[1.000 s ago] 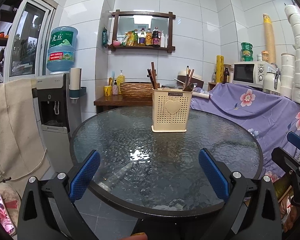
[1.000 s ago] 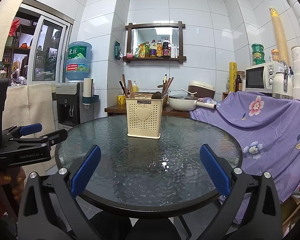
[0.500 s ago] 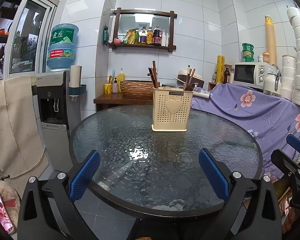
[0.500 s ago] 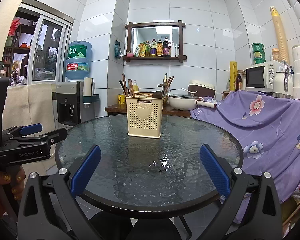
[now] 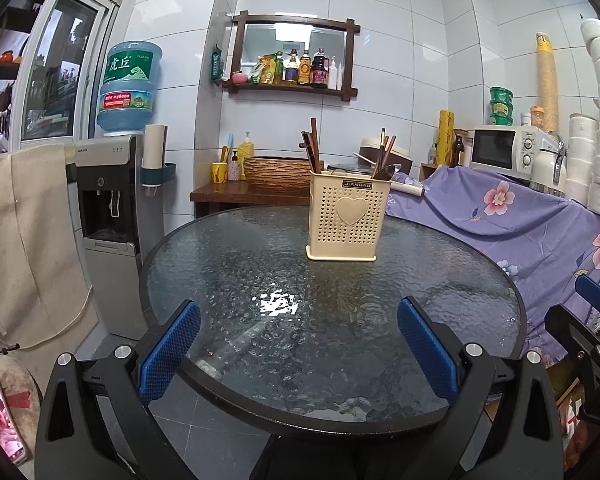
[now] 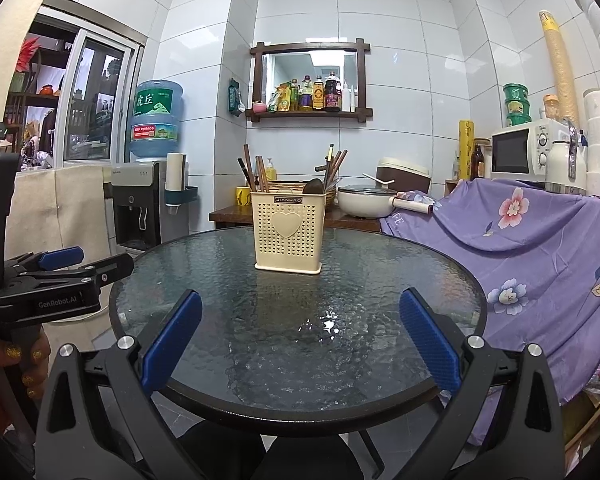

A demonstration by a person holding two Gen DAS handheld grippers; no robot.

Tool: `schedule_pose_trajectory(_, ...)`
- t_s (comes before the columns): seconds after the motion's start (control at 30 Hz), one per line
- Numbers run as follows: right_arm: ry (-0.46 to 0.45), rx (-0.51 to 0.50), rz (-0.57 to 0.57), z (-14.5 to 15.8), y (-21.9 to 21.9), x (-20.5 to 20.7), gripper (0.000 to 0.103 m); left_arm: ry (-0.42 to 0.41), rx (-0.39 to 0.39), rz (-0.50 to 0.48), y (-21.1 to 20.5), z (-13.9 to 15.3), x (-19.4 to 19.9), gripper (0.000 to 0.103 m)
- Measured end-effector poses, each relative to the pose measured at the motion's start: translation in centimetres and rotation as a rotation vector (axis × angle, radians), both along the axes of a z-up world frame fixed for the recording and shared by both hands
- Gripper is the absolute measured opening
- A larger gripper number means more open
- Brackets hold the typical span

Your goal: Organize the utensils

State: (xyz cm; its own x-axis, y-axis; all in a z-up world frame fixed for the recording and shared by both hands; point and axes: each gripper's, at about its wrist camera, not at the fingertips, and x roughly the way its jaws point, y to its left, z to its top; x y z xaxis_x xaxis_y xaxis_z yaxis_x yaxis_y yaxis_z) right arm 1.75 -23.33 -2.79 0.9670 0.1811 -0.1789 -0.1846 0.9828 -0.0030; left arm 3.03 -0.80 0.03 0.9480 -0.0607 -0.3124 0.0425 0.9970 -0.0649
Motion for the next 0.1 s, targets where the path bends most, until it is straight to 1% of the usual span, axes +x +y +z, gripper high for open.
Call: schedule_pose_trajectory(0.1,0.003,-0.001,0.001,0.05,0.06,0.03,0.097,0.001,0.005,-0.001,-0.03,-0.03,0.01,0.097)
